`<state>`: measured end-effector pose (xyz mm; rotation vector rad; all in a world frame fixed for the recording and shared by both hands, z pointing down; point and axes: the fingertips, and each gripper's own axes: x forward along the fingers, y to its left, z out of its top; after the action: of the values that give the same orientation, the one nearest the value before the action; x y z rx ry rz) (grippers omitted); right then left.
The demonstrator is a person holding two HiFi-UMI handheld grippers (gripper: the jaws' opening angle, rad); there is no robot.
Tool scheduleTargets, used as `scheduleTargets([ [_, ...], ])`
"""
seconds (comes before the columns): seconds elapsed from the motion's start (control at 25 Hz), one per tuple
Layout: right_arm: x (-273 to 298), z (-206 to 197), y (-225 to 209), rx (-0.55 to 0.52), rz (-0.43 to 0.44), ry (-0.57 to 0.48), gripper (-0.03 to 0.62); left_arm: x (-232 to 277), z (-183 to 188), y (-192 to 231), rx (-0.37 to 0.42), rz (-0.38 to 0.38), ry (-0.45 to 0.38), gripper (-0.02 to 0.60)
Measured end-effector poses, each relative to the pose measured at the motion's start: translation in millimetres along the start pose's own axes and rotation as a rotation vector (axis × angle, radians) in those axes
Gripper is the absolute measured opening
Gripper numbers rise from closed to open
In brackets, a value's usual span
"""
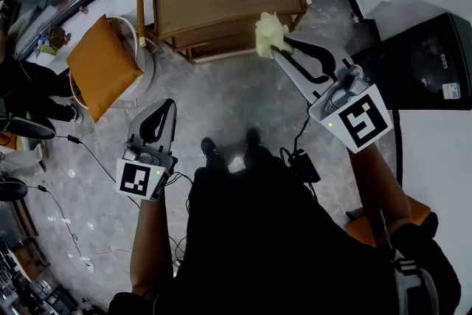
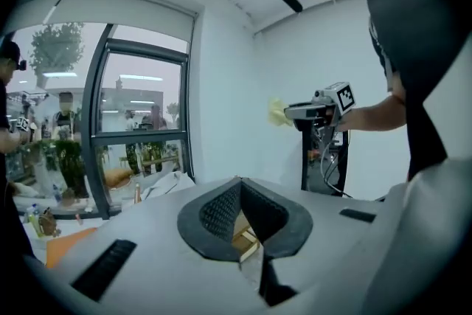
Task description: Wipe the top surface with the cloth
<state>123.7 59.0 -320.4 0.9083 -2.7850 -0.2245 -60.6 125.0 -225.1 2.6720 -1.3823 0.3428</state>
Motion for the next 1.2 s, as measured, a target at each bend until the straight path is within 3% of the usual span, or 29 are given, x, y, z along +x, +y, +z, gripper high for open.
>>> scheduleTargets([
  [0.24, -68.0, 52.6, 4.6, 0.007, 0.039, -0.119, 0.066, -12.9, 21.5, -13.9, -0.002, -0.002, -0.048, 0.012],
  [0.52, -119.2, 92.4, 22.1, 0.024, 0.006, -0.112, 0.066, -20.2, 50.1, -25.4, 0.024, -0.064, -0.136, 0.011],
  [0.76, -127.5, 114.8, 86.1, 0.048, -0.003, -0.078, 0.066, -76.5, 76.0, -42.7, -0.026, -0.127, -0.194, 0.011],
  [0.88, -116.5, 111.6, 118.7, 0.118, 0.028, -0.083, 0.066, -106.4, 85.4, -45.4, -0.069, -0.144, -0.216, 0.011],
  [1.2, -91.7, 99.8, 203.4, 0.223, 0.129, -0.065, 0.066, -154.7, 68.9, -50.2, -0.156, -0.199, -0.197, 0.011],
])
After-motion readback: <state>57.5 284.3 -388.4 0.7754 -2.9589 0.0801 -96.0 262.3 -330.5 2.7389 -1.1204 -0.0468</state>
